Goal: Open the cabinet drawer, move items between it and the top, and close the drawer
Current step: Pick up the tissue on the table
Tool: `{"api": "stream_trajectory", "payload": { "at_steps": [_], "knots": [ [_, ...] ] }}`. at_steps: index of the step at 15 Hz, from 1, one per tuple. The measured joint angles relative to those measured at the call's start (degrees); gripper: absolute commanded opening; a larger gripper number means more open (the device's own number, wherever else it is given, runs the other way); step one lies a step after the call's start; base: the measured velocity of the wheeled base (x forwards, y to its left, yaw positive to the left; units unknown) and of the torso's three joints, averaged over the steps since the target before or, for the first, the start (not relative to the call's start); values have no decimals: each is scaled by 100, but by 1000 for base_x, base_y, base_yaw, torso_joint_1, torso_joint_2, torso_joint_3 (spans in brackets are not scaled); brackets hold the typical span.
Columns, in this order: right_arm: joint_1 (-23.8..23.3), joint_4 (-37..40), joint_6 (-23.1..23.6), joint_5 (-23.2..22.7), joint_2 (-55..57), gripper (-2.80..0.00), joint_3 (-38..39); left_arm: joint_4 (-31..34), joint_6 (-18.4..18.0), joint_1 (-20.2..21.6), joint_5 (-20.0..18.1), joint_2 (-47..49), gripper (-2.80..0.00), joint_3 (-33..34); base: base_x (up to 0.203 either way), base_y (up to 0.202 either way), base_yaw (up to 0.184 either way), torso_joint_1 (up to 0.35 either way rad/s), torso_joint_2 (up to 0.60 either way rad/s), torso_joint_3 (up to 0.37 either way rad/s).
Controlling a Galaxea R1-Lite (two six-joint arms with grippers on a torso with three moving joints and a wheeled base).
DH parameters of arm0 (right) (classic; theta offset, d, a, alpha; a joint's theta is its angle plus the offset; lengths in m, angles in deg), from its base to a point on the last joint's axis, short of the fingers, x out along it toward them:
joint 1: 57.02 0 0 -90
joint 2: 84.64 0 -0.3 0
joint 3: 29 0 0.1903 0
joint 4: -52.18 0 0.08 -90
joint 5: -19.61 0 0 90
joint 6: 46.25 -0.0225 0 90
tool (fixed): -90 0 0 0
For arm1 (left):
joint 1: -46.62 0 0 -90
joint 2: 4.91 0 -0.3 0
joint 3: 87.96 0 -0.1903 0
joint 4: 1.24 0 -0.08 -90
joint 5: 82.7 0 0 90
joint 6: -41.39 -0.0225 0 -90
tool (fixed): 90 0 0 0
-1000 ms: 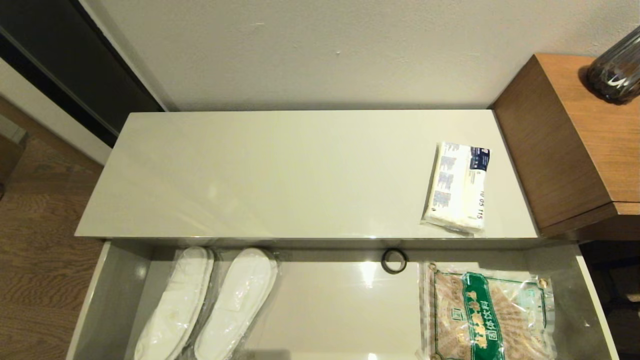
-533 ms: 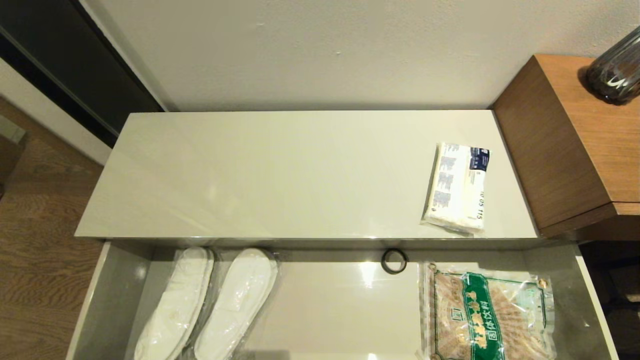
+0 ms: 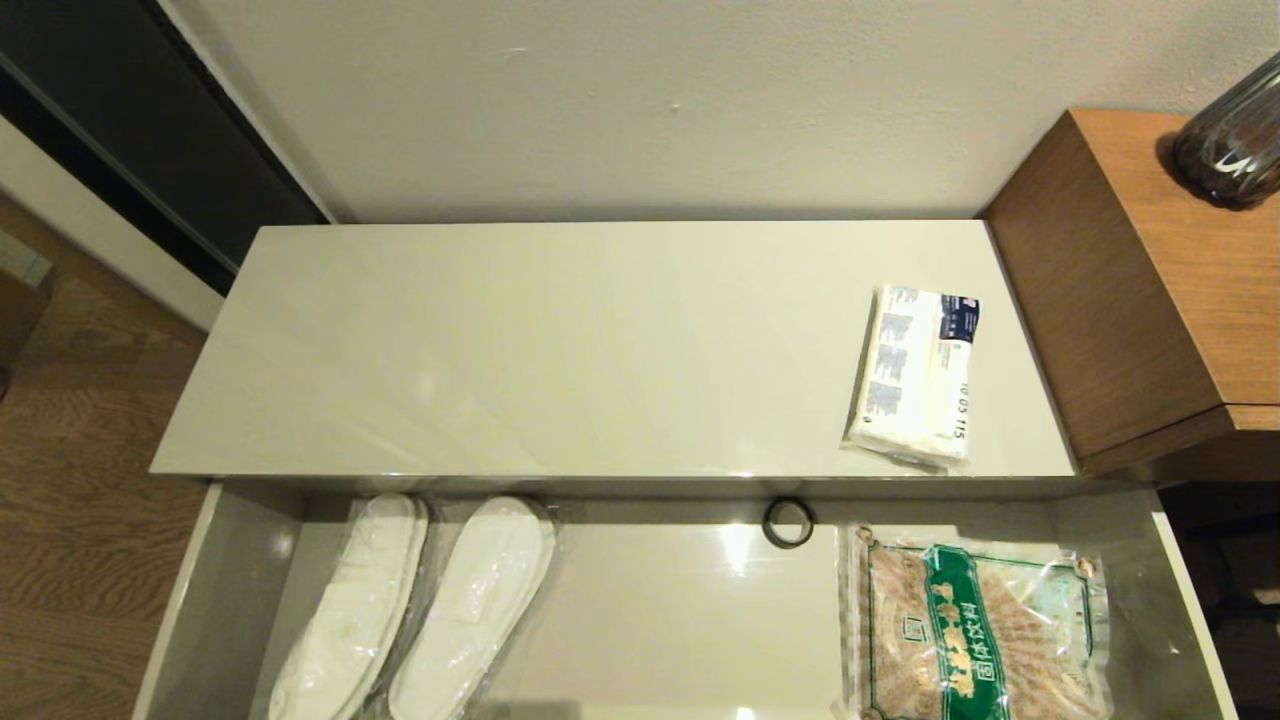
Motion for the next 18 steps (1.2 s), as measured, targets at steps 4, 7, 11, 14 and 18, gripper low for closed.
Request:
{"api": "stream_trajectory", "payload": {
  "at_steps": [4,7,11,14,18],
  "knots": [
    [73,-772,-352,807,-236,-280,302,1,2,2,1,0,-280,0,0,0,0,0,0,0],
    [134,-2330,-364,1191,-713,-280,1066,0,-2,0,-1,0,-280,0,0,0,0,0,0,0],
    [167,-3772,-245,944,-1054,-280,1467,2,0,0,-2,0,-280,0,0,0,0,0,0,0],
    [168,-4096,-215,479,-1126,-280,1672,0,1,2,-4,0,-280,0,0,0,0,0,0,0],
    [173,-4345,185,380,-1247,-280,2347,0,0,2,0,0,-280,0,0,0,0,0,0,0]
  ]
}}
